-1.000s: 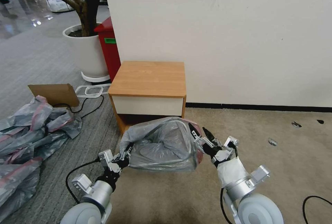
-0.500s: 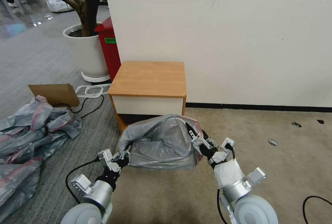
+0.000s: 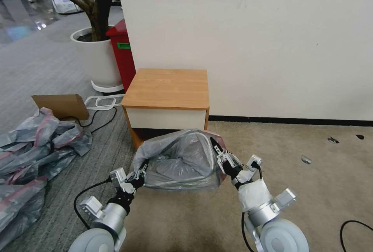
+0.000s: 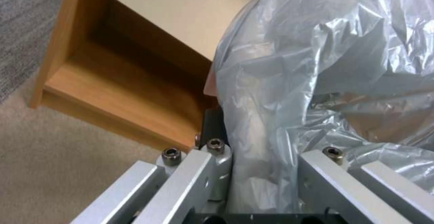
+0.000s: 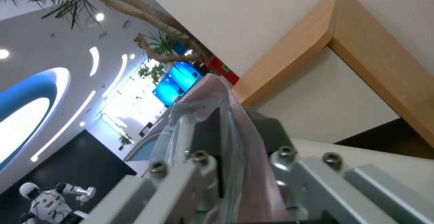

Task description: Pick up the garbage bag from the table and place it over the trash can.

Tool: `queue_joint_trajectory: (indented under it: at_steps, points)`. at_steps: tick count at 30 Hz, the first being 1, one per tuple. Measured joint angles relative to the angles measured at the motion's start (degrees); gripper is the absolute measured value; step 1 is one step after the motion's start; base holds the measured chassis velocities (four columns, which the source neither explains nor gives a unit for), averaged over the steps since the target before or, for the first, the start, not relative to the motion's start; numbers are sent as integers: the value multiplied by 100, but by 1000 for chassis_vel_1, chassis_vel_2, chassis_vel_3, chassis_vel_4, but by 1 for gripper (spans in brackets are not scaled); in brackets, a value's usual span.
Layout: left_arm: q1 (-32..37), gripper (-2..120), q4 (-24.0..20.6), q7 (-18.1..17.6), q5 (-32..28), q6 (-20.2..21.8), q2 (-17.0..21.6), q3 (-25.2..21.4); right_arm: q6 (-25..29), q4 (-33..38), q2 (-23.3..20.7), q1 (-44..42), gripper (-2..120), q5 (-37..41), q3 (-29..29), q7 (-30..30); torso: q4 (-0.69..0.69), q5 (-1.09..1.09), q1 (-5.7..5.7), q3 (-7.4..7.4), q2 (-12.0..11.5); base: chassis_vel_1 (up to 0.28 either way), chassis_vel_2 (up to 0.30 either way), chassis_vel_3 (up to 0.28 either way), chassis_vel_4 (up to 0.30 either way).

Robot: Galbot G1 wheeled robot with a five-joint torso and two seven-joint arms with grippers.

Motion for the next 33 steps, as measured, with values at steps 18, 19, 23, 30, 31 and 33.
queue_joint_trajectory:
  at_steps: [18,19,23,30,31,33]
  points:
    - [40,5,-14,30,12,-26,-14,23,111,-45,20,67,0,-123,-19,64,0,0,0,0,0,0,0,0,0]
    - [40,5,-14,30,12,-26,-14,23,111,-45,20,67,0,-123,-19,64,0,0,0,0,0,0,0,0,0]
    - [85,5,-41,131,20,-14,-14,46,117,-137,-2,167,0,-202,24,357,0,0,0,0,0,0,0,0,0]
    - [100,5,-70,157,27,-9,-30,132,118,-350,-101,268,0,-309,80,512,0,0,0,0,0,0,0,0,0]
    - [106,5,-75,163,30,-8,-38,160,117,-396,-116,291,0,-325,86,521,0,0,0,0,0,0,0,0,0]
    - [112,5,-81,167,33,-7,-45,182,117,-441,-132,313,0,-346,90,531,0,0,0,0,0,0,0,0,0]
